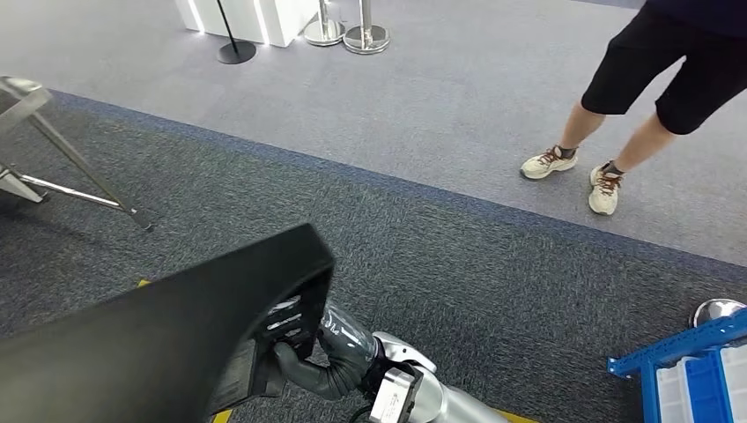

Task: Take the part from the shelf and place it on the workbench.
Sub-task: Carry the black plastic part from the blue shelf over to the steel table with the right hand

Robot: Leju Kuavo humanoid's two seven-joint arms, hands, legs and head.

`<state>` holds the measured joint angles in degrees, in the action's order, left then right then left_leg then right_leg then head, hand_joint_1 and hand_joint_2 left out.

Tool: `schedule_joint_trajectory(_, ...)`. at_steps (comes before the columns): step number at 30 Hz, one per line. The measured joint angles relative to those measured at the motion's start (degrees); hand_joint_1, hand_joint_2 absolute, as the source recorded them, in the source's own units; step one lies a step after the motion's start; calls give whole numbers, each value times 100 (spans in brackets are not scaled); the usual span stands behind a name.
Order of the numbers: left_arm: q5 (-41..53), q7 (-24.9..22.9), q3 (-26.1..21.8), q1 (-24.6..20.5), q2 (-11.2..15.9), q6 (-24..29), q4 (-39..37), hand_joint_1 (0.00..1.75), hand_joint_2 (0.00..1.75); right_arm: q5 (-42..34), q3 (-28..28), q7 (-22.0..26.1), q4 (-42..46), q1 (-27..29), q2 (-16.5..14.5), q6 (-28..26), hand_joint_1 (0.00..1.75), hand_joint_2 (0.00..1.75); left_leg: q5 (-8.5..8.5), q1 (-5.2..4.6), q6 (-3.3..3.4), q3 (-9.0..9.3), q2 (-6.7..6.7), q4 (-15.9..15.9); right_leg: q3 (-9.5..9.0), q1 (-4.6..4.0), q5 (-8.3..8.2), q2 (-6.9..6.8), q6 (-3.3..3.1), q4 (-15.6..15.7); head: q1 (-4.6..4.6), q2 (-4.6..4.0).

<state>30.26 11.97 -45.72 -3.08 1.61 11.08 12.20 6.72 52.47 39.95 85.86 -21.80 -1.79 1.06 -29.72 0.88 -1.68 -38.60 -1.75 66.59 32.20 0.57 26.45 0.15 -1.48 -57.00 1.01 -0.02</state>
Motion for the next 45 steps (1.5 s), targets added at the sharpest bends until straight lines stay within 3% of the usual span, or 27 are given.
schedule_joint_trajectory(2, 54, -112, 0, -6, 32, 67, 0, 0, 175, -3, -20, -2, -14, 6, -1, 24, 175, 175, -262, 19, -43, -300, 95, 657, 3, -15, 12, -179, -12, -3, 0, 0)
schedule_joint_trajectory(3, 61, -136, 0, 5, 42, 76, 0, 0, 175, -3, -26, -4, -23, 7, -1, 25, 175, 175, -240, 29, -58, -319, 114, 728, 2, -18, 20, -262, -10, -5, 0, 0)
schedule_joint_trajectory(5, 35, -152, -2, 28, 66, 29, 0, 0, 175, -5, -34, -7, -41, 7, -4, 25, 175, 175, 84, 39, -65, 0, 211, 181, -17, -21, 43, -408, 9, -10, 0, 0)
schedule_joint_trajectory(7, -17, -127, -6, 23, 92, -112, 1, 0, 175, -25, -48, -7, -67, 0, -25, 25, 175, 175, 350, 4, -7, 429, 484, -616, -48, -48, 72, -527, 49, -18, -1, 0)
schedule_joint_trajectory(8, -42, -108, -11, 16, 102, -193, 1, 0, 175, -42, -57, -7, -85, -5, -43, 25, 175, 175, 397, -16, 38, 541, 572, -835, -59, -64, 83, -578, 76, -20, -1, 0)
schedule_joint_trajectory(9, -60, -86, -18, 12, 108, -261, 2, 0, 175, -58, -68, -7, -111, -8, -61, 26, 175, 175, 390, -38, 84, 566, 608, -912, -67, -79, 90, -629, 104, -21, -1, 0)
schedule_joint_trajectory(11, -84, -56, -38, 27, 112, -336, 2, 0, 175, -75, -85, -7, -174, -15, -102, 32, 175, 175, 413, -31, 157, 552, 472, -921, -86, -83, 112, -726, 167, -17, -1, 0)
schedule_joint_trajectory(12, -91, -44, -46, 40, 110, -353, 2, 0, 175, -75, -92, -8, -205, -18, -121, 39, 175, 175, 429, -18, 189, 559, 406, -941, -85, -72, 159, -668, 202, -64, -1, 0)
schedule_joint_trajectory(14, -108, -31, -61, 45, 107, -375, 2, 0, 175, -78, -113, -6, -248, -24, -152, 53, 175, 175, 463, 14, 252, 574, 276, -978, 72, -41, 411, -382, 253, -466, -2, 0)
schedule_joint_trajectory(16, -112, -22, -70, 27, 104, -406, 2, 0, 175, -84, -134, -4, -291, -12, -155, 68, 175, 175, 476, 9, 282, 557, 133, -976, 451, -21, 765, -113, 265, -1252, -1, 0)
schedule_joint_trajectory(17, -106, -14, -73, 22, 101, -426, 2, 0, 175, -87, -139, -5, -316, -3, -151, 82, 175, 175, 478, 7, 287, 551, 52, -971, 622, -19, 857, -69, 267, -1567, -1, 0)
schedule_joint_trajectory(18, -99, -4, -74, 23, 96, -450, 2, 0, 175, -88, -141, -5, -341, 5, -149, 97, 175, 175, 477, 5, 287, 548, -35, -962, 709, -19, 836, -49, 266, -1696, -1, 0)
schedule_joint_trajectory(20, -82, 27, -74, 35, 69, -499, 2, 0, 175, -86, -142, -7, -384, 7, -154, 114, 175, 175, 468, 6, 273, 551, -209, -935, 562, -10, 491, 0, 247, -1283, -2, 0)
schedule_joint_trajectory(22, -64, 80, -74, 34, 18, -549, 2, 0, 175, -67, -141, -6, -432, -2, -177, 104, 175, 175, 449, 2, 239, 526, -370, -886, 244, 21, 145, 257, 218, -515, -1, 0)
schedule_joint_trajectory(24, -43, 149, -74, 34, -23, -601, 2, 0, 175, -47, -140, -6, -485, -11, -213, 84, 175, 175, 447, 10, 177, 467, -496, -856, 108, 33, 60, 448, 195, -161, -2, 0)
schedule_joint_trajectory(26, -25, 210, -76, 61, -53, -631, 1, 0, 175, -36, -139, -7, -518, -16, -258, 54, 175, 175, 465, 33, 97, 432, -585, -876, 96, 22, 51, 367, 148, -130, -1, 0)
schedule_joint_trajectory(28, -16, 256, -85, 86, -87, -630, 0, 0, 175, -23, -139, -5, -527, -23, -312, 27, 175, 175, 384, 25, 33, 372, -378, -761, 53, 34, 25, 234, 76, -63, 0, 0)
schedule_joint_trajectory(30, -17, 281, -110, 64, -102, -627, 0, 0, 175, -16, -139, -3, -526, -24, -343, 14, 175, 175, 77, 15, -14, 112, -33, -216, 18, 32, 22, 64, 21, -20, 0, 0)
schedule_joint_trajectory(32, -16, 289, -133, 41, -104, -627, 0, 0, 175, -12, -138, -3, -526, -19, -349, 15, 175, 175, -237, 29, -53, -249, 90, 518, 10, 12, 40, -113, -3, -19, 0, 0)
schedule_joint_trajectory(33, -16, 289, -140, 48, -105, -627, 0, 0, 175, -9, -136, -4, -526, -16, -350, 18, 175, 175, -265, 35, -65, -336, 112, 699, 5, 6, 50, -194, -4, -20, 0, 0)
schedule_joint_trajectory(34, -14, 289, -145, 62, -106, -628, 0, 0, 175, -7, -134, -5, -526, -15, -350, 19, 175, 175, -182, 38, -71, -306, 134, 655, -5, 3, 62, -269, -1, -21, 0, 0)
schedule_joint_trajectory(35, -11, 290, -152, 75, -106, -630, 0, 0, 175, -5, -133, -6, -525, -17, -351, 18, 175, 175, -7, 38, -68, -155, 178, 381, -22, 2, 77, -340, 9, -22, 0, 0)
schedule_joint_trajectory(37, 0, 297, -166, 73, -105, -634, 0, 0, 175, -5, -133, -5, -520, -22, -360, 15, 175, 175, 338, 7, -26, 293, 390, -445, -69, -16, 113, -466, 46, -24, 0, 0)
schedule_joint_trajectory(39, 18, 309, -174, 53, -104, -639, 0, 0, 175, -9, -132, -3, -510, -31, -368, 14, 175, 175, 445, -39, 64, 516, 517, -879, -100, -46, 143, -570, 101, -29, -1, 0)
schedule_joint_trajectory(41, 41, 314, -180, 65, -104, -650, 0, 0, 175, -19, -130, -3, -502, -38, -372, 13, 175, 175, 436, -56, 150, 506, 422, -908, -121, -60, 159, -671, 159, -23, -1, 0)
schedule_joint_trajectory(43, 63, 318, -185, 93, -105, -675, 0, 0, 175, -40, -127, -2, -488, -47, -377, 8, 175, 175, 457, -31, 211, 518, 308, -942, -110, -42, 252, -572, 222, -120, -1, 0)
schedule_joint_trajectory(45, 84, 333, -186, 82, -107, -705, 0, 0, 175, -63, -127, -1, -467, -51, -368, -3, 175, 175, 481, -4, 267, 529, 195, -969, 122, -20, 562, -268, 260, -648, -1, 0)
